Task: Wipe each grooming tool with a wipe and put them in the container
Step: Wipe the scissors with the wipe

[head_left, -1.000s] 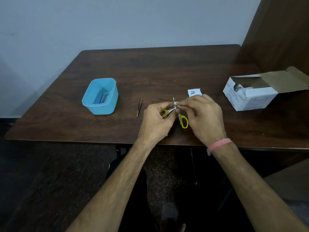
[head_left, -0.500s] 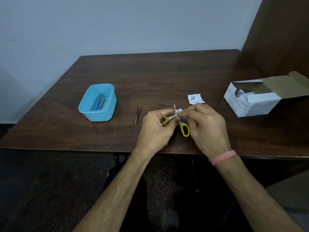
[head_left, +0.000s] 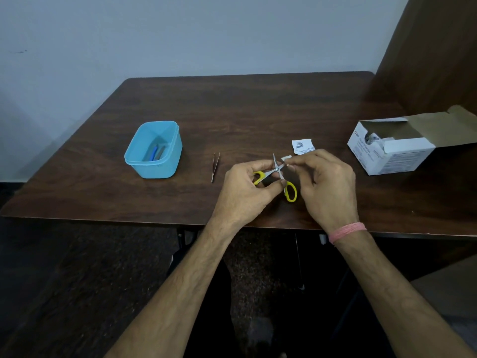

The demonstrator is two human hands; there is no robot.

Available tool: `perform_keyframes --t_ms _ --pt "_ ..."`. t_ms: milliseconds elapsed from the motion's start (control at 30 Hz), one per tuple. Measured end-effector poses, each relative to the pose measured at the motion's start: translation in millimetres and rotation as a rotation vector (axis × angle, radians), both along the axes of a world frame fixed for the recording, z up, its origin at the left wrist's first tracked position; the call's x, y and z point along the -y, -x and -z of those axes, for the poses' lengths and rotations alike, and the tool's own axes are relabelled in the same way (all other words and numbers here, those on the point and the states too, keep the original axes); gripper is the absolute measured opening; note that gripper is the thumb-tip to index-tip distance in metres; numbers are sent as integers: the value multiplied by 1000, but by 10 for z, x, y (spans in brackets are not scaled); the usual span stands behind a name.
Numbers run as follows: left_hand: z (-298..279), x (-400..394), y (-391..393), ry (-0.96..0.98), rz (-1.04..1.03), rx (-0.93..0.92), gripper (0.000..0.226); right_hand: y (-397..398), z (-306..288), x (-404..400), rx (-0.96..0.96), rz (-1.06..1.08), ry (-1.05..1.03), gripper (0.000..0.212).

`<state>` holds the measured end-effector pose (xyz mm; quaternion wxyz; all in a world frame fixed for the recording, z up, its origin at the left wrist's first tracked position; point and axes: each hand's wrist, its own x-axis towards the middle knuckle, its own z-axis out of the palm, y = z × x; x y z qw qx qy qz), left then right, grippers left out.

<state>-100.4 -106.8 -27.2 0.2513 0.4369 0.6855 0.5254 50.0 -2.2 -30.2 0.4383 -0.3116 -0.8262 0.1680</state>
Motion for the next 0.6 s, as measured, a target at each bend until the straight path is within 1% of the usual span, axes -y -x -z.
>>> perform_keyframes --t_ms 67,133,267,367,467,533,600 --pt "12 -18 8 -20 0 0 27 -4 -7 -2 -17 -5 2 20" --pt "27 -25 -1 -37 3 -8 27 -6 -12 25 -22 -62 -27 19" --pt "29 -13 -17 -63 26 -40 22 10 4 44 53 -187 -68 26" --pt "29 -11 -11 -70 26 -46 21 25 15 18 68 -166 -34 29" --pt "55 -23 24 -73 30 -44 11 30 -1 18 96 -197 30 34" --pt "98 -27 38 -77 32 -15 8 20 -58 -8 115 -238 109 33" --pt "102 -30 42 -76 42 22 10 11 -172 -39 152 -254 155 30"
